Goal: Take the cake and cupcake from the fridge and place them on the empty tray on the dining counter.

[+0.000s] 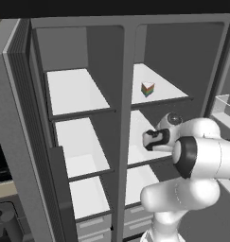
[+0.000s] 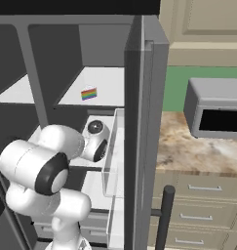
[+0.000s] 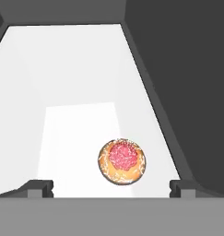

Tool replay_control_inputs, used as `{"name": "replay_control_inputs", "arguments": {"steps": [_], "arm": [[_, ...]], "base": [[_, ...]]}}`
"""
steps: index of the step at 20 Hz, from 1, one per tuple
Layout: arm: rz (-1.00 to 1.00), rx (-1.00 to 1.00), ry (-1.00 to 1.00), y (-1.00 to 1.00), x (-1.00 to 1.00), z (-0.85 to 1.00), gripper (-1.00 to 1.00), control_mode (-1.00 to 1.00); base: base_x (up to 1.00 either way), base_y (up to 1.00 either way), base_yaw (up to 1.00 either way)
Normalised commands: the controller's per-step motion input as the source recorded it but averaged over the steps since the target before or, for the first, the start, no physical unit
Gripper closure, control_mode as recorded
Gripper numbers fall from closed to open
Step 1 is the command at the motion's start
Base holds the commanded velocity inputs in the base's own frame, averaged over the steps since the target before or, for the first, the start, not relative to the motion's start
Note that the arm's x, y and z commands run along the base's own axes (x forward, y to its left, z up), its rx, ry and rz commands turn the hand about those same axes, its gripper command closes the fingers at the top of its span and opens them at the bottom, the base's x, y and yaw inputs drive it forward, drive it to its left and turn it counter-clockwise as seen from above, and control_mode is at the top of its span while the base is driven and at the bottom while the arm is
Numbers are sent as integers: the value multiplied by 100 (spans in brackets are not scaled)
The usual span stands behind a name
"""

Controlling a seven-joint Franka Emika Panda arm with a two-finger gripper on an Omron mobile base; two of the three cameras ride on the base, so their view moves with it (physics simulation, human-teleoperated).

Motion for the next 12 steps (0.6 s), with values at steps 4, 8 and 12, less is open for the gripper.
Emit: {"name": "replay_control_inputs", "arguments": {"steps": [4,8,12], "arm": [[0,0,0,-6,40,-28,-100,-100],[0,0,0,0,19,-18,-100,-100],[0,0,0,-6,11,-16,-100,-100]], "base": [[0,0,0],[0,0,0],[0,0,0]]}}
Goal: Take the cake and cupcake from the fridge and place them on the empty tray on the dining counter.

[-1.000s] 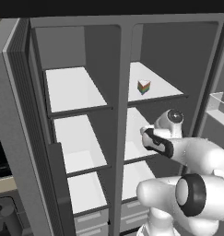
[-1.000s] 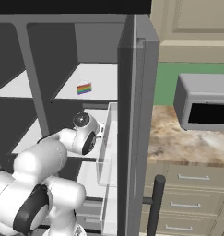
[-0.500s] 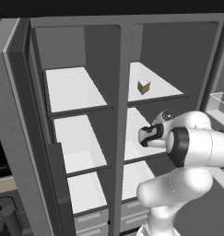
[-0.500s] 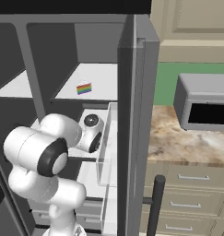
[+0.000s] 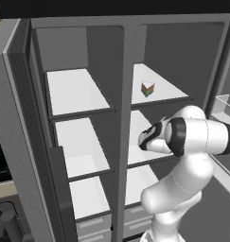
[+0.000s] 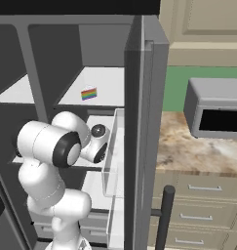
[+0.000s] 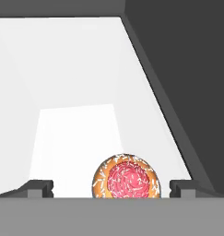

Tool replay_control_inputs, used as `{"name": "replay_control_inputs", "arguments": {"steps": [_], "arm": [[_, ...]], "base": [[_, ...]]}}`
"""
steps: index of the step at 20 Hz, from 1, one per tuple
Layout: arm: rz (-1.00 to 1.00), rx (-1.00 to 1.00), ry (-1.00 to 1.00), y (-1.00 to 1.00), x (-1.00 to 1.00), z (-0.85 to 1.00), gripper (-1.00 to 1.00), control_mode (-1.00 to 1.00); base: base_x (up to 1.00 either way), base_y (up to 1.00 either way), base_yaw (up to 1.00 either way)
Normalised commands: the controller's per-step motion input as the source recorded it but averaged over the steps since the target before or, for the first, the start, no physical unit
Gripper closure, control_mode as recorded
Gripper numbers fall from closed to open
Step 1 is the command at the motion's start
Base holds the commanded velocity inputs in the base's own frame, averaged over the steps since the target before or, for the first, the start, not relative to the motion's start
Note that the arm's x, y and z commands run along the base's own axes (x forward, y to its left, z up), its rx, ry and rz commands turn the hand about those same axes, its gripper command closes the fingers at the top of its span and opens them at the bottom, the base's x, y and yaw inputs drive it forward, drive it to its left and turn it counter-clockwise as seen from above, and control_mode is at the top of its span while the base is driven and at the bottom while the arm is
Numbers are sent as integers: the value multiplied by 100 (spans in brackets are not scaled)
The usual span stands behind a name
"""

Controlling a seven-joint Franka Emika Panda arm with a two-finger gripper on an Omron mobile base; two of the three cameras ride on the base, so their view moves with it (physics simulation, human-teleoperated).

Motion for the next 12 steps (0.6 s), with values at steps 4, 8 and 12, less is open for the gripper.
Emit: {"name": "replay_control_inputs", "arguments": {"steps": [4,8,12], "arm": [[0,0,0,-16,5,-12,-100,-100],[0,0,0,-19,3,-9,-100,-100],[0,0,1,-14,6,-11,-100,-100]], "base": [[0,0,0],[0,0,0],[0,0,0]]}}
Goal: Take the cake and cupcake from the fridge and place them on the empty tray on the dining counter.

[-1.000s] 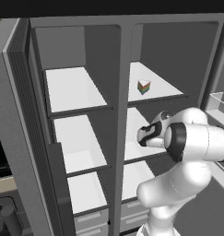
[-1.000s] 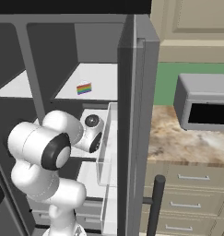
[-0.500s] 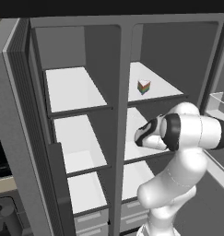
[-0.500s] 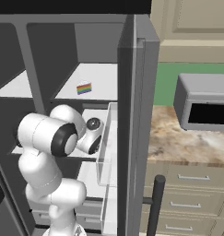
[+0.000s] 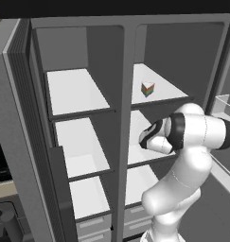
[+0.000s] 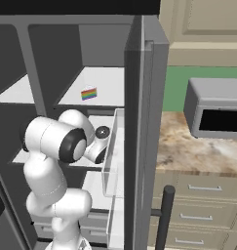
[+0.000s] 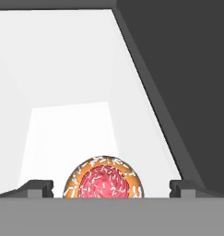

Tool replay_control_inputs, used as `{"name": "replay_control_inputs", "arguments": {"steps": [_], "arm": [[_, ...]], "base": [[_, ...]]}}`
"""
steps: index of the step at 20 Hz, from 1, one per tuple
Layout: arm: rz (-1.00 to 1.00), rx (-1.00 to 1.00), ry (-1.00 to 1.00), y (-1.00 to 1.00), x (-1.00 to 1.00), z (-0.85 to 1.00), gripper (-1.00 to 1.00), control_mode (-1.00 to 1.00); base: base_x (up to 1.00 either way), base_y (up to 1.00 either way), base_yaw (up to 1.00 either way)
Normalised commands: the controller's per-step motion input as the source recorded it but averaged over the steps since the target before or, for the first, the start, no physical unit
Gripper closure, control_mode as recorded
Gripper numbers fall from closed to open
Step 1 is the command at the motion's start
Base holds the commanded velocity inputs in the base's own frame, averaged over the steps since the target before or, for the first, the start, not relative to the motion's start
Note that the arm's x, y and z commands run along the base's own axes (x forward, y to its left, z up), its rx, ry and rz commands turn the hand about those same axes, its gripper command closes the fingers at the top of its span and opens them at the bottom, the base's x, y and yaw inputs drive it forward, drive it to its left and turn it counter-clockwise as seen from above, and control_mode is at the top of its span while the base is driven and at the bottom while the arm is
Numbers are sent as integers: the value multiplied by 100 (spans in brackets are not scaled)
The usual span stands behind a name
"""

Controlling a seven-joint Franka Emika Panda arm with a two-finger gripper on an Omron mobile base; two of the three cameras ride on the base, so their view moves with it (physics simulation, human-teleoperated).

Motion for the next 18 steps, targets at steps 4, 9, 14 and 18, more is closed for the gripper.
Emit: {"name": "replay_control_inputs", "arguments": {"steps": [4,9,14,18], "arm": [[0,0,2,-9,9,-16,-100,-100],[0,0,2,-3,13,-23,-100,-100],[0,0,6,-1,8,-30,100,-100],[0,0,11,-2,0,-42,100,-100]], "base": [[0,0,0],[0,0,0],[0,0,0],[0,0,0]]}}
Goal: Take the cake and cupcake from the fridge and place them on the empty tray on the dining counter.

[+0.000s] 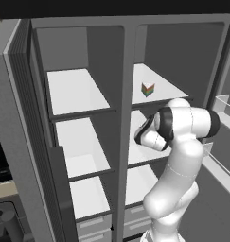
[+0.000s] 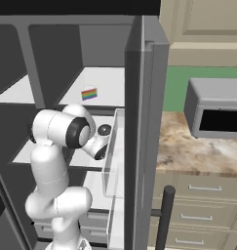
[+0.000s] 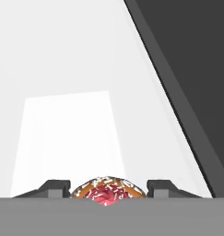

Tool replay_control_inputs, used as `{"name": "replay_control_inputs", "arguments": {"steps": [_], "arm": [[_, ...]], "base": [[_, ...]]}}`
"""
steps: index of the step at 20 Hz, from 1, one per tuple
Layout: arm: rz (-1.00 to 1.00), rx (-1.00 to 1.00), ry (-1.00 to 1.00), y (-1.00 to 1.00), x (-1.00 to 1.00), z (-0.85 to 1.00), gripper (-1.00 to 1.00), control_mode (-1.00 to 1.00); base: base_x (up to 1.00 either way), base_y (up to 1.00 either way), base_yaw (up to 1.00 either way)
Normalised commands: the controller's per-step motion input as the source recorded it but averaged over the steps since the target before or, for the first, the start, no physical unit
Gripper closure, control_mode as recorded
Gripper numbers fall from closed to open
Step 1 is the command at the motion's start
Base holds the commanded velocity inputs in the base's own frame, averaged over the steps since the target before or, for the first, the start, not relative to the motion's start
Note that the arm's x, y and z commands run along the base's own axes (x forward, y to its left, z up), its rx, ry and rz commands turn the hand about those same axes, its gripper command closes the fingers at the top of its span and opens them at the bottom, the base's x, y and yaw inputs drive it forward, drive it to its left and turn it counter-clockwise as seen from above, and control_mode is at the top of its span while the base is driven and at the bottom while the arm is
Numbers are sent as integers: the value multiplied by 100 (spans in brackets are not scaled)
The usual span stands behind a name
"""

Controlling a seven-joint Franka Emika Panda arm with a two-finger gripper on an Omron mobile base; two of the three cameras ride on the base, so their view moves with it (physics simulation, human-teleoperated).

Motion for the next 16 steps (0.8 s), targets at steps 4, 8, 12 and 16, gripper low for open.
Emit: {"name": "replay_control_inputs", "arguments": {"steps": [4,8,12,16], "arm": [[0,0,3,-1,-8,-22,100,-100],[0,0,-5,-2,-43,1,100,-100],[2,0,-11,0,-79,18,100,-100],[4,0,-2,1,-86,57,100,-100]], "base": [[0,0,0],[0,0,0],[0,0,0],[0,0,0]]}}
